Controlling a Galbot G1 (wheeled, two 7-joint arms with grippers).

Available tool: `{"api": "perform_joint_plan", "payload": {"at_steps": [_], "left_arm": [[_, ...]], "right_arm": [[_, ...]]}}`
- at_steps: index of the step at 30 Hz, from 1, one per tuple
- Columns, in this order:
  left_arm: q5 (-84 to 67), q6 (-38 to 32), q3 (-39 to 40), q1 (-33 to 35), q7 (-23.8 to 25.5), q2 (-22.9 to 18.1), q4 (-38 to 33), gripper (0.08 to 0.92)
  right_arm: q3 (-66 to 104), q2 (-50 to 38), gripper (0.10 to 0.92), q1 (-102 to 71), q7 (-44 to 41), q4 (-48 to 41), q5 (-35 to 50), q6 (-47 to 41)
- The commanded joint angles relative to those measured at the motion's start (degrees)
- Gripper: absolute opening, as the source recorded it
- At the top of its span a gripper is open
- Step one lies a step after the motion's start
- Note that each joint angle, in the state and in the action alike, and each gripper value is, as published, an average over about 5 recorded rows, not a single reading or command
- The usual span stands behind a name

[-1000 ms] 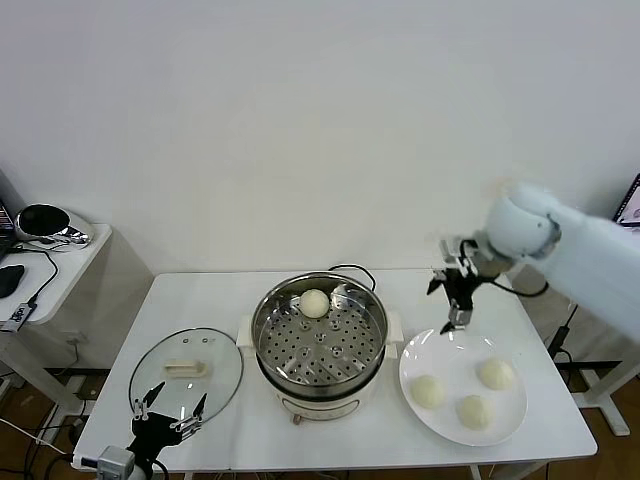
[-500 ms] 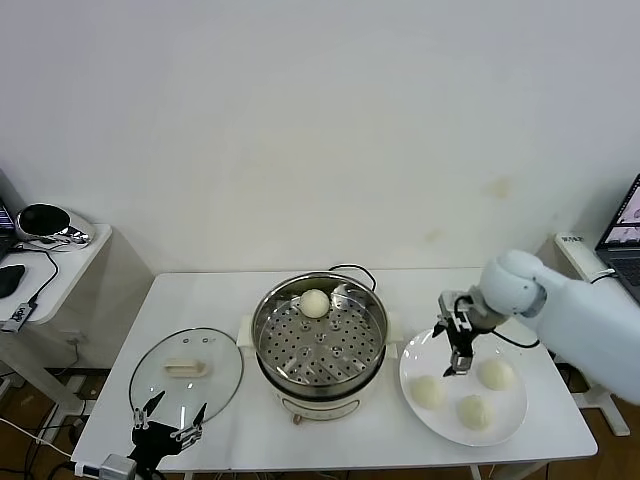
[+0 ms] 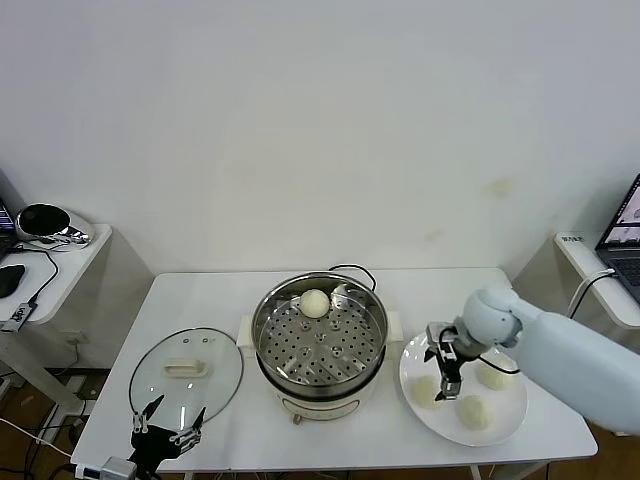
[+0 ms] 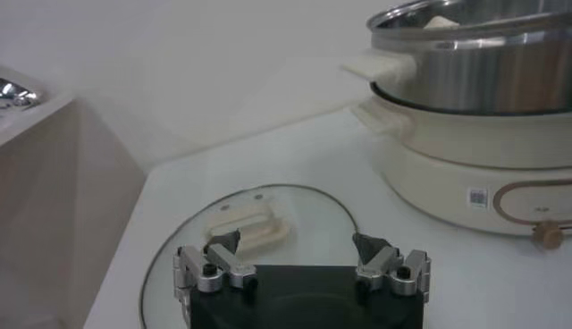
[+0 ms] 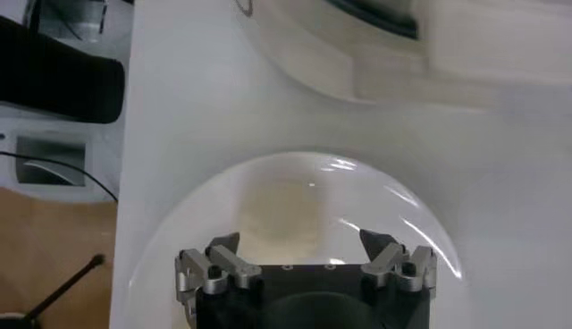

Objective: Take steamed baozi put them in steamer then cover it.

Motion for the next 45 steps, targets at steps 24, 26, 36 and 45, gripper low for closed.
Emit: {"api": "perform_joint_plan", "payload": {"at_steps": [24,26,36,45], "left_arm": [[0.2,-0.1,0.6,-0.1,-0.2,-0.3,0.4,0.823],[0.3,-0.2,0.7,-0.2,-0.2,-0.4,0.4,0.823],[0.7,-0.2,1.3,-0.2,-0.3,-0.6,0.0,0.823],[1.4,-0.4,2.7,-1.6,-0.8,-1.3,0.0,0.823]], "right_arm": [[1.6,0.1,0.749,-3.2,0.9,-0.6,-1.9,0.2],[1.8,-0.1,0.700,-3.3,0.8,-0.3,-1.7,0.2],[3.8,-2.9,0.488,-3.3,0.7,2.0,-0.2,-0.3],[-4.0,-11.0,0.484,14.4,-1.5,6.3,9.8,-2.5]]}}
